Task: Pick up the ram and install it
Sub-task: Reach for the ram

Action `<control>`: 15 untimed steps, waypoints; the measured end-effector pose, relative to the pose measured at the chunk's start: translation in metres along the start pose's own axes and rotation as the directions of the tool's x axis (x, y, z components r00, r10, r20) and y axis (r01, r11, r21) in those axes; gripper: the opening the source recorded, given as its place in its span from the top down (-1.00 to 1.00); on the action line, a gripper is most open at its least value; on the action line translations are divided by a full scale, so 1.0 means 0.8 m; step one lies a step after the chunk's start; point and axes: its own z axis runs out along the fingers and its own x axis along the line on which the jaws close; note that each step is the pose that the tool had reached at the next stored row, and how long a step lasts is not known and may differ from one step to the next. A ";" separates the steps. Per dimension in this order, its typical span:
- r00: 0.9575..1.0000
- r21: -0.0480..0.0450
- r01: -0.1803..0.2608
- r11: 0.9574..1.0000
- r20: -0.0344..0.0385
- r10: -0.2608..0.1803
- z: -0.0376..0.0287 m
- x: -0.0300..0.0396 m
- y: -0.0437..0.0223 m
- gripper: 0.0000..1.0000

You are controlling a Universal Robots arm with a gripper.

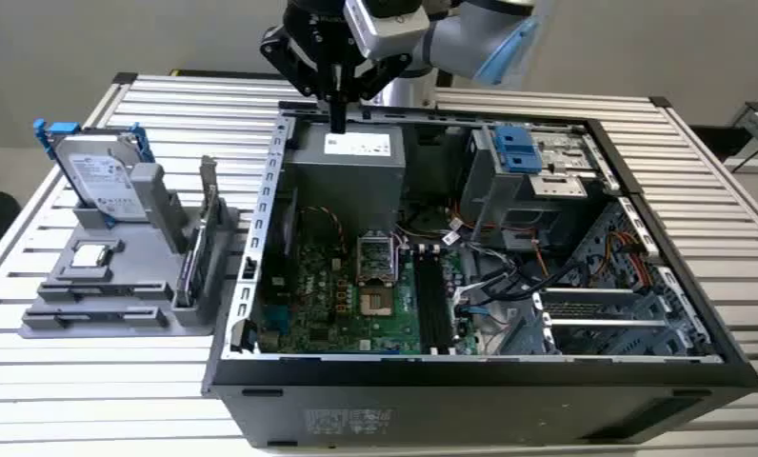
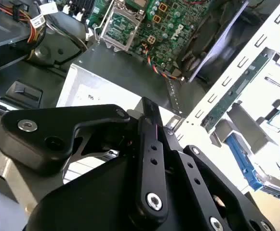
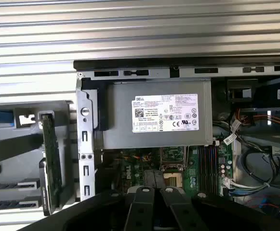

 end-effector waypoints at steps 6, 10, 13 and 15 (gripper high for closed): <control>1.000 0.000 0.000 1.000 0.000 0.000 0.0000 0.0000 0.0000 1.00; 1.000 0.000 0.000 1.000 0.000 0.000 0.0000 0.0000 0.0000 1.00; 1.000 0.000 0.000 1.000 0.000 0.000 -0.0001 0.0002 0.0000 1.00; 1.000 0.000 0.000 1.000 0.000 0.000 -0.0002 0.0024 -0.0002 1.00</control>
